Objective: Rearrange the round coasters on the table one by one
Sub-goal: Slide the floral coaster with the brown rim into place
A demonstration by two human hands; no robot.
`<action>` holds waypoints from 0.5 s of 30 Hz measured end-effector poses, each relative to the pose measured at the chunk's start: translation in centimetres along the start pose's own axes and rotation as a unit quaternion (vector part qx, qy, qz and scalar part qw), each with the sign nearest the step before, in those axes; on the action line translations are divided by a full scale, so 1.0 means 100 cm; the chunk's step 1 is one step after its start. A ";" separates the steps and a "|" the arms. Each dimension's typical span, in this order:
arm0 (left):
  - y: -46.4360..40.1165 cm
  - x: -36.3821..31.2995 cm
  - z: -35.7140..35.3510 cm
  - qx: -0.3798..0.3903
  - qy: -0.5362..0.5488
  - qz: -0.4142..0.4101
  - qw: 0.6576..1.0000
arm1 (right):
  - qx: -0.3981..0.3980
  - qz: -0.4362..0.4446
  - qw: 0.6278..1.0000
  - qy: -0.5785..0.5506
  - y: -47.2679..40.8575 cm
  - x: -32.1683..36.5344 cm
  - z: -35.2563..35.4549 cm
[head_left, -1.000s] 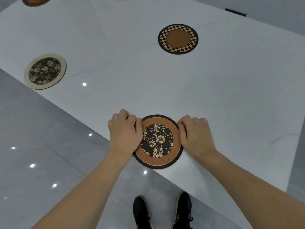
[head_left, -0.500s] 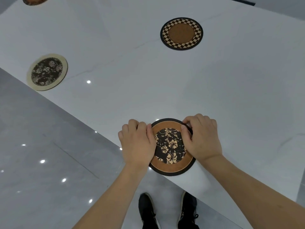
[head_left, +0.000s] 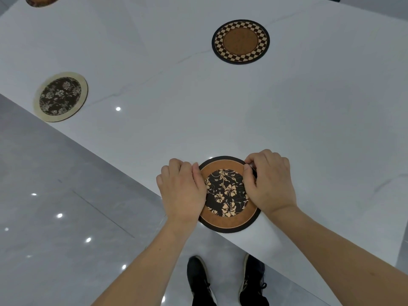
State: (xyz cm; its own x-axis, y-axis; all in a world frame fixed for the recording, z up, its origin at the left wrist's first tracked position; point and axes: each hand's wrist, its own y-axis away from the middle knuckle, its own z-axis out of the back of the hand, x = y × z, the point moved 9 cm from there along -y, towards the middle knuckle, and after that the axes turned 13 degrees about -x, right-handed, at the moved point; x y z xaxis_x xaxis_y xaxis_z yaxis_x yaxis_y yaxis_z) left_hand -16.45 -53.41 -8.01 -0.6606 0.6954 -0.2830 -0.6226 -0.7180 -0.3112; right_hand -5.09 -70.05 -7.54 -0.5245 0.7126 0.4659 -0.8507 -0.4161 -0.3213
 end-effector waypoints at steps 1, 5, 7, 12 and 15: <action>0.000 0.000 0.000 0.000 -0.001 -0.001 1.000 | 0.000 -0.001 1.000 -0.003 0.000 0.000 0.000; 0.000 0.001 0.000 0.000 -0.004 0.005 1.000 | 0.002 0.001 1.000 -0.003 0.000 0.000 0.000; 0.000 0.001 0.001 -0.003 -0.001 0.008 1.000 | 0.002 0.001 1.000 0.002 0.001 0.000 -0.001; 0.000 -0.001 0.002 -0.010 -0.016 -0.013 1.000 | 0.002 0.002 1.000 0.010 0.000 0.000 -0.002; 0.001 -0.005 0.003 -0.015 -0.036 -0.032 0.999 | 0.005 0.004 1.000 0.021 0.001 0.001 -0.002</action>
State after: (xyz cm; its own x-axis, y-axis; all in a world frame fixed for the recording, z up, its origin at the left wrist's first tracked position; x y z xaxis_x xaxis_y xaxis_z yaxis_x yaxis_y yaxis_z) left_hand -16.32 -53.80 -7.65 -0.6493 0.7348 -0.1960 -0.6523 -0.6706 -0.3533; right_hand -5.17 -69.90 -7.72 -0.5298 0.7324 0.4277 -0.8467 -0.4273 -0.3172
